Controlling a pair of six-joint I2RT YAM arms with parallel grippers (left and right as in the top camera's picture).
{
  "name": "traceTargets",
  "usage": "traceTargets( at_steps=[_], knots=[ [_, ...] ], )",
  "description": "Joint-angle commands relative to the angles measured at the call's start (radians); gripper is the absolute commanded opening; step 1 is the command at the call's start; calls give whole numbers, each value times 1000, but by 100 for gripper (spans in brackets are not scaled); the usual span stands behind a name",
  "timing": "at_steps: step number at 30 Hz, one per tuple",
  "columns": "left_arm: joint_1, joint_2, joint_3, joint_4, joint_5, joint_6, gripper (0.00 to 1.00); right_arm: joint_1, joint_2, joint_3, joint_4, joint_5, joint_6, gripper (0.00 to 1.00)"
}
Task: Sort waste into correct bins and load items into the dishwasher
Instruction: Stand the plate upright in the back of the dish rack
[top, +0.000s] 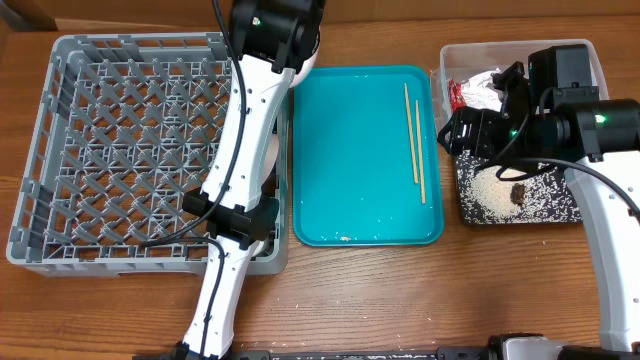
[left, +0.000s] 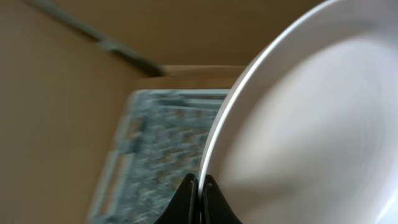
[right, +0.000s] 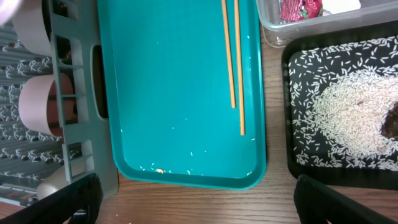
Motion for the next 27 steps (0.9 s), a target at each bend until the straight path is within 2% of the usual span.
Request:
traceTargets(
  at_steps=[1,7,13,22,27],
  knots=[
    [35,-1,5,-23,-300,-97,4,-5,1,2,3,7,-2,100],
    [149,3,1,-16,-292,-143,4,-5,1,2,3,7,-2,100],
    [220,3,-77,-9,-288,-156,4,-5,1,2,3,7,-1,100],
    [218,3,-371,137,-281,-181,4,-5,1,2,3,8,-2,100],
    [193,3,-464,243,-226,-97,4,-5,1,2,3,7,-2,100]
  ],
)
